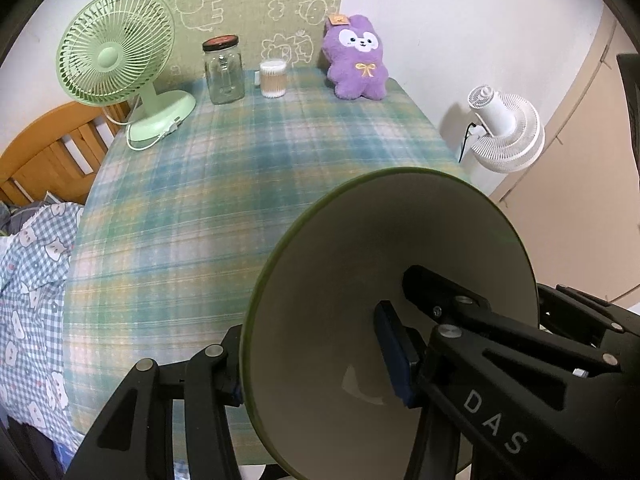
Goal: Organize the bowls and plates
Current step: 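Lower the cream bowl into the nested bowls on the plate stack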
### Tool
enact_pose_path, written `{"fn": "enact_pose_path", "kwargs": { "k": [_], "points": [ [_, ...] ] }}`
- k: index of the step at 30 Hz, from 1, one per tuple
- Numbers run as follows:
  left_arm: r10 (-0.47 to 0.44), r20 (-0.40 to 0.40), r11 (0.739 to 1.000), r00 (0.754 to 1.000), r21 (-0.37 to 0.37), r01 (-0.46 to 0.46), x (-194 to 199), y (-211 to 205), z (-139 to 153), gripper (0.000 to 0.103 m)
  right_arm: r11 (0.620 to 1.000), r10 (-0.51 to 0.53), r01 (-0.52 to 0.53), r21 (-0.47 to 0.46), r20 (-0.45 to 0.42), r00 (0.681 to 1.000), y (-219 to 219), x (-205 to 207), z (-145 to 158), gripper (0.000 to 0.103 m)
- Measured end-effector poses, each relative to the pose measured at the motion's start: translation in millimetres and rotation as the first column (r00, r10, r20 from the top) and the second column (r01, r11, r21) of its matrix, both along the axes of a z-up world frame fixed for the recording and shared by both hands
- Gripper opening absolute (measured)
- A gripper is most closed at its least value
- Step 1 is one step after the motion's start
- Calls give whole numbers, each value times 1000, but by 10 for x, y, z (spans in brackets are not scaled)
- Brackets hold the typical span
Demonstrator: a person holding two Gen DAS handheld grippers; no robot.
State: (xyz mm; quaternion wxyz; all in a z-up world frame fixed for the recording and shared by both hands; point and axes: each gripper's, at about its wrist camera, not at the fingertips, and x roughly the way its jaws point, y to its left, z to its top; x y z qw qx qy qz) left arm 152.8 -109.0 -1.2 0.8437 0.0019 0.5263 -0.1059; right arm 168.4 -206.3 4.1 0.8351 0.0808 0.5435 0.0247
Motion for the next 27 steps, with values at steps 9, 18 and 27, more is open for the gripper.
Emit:
{"fn": "enact_pose_path", "kwargs": {
  "k": [9,18,27],
  "points": [
    [18,-13,1000,1000,-7,-18,12,-464,-34,53,1000,4,-4,-1,-10,1000,-468,-2,-6,45],
    [23,-35,1000,999,-10,-23,70,-889,-128,53,1000,6,-6,-2,-28,1000,-894,67,-93,45],
    [32,-71,999,997,-8,-32,122,-1201,-276,53,1000,6,-6,-3,-64,998,-1227,125,-235,45]
  ]
}}
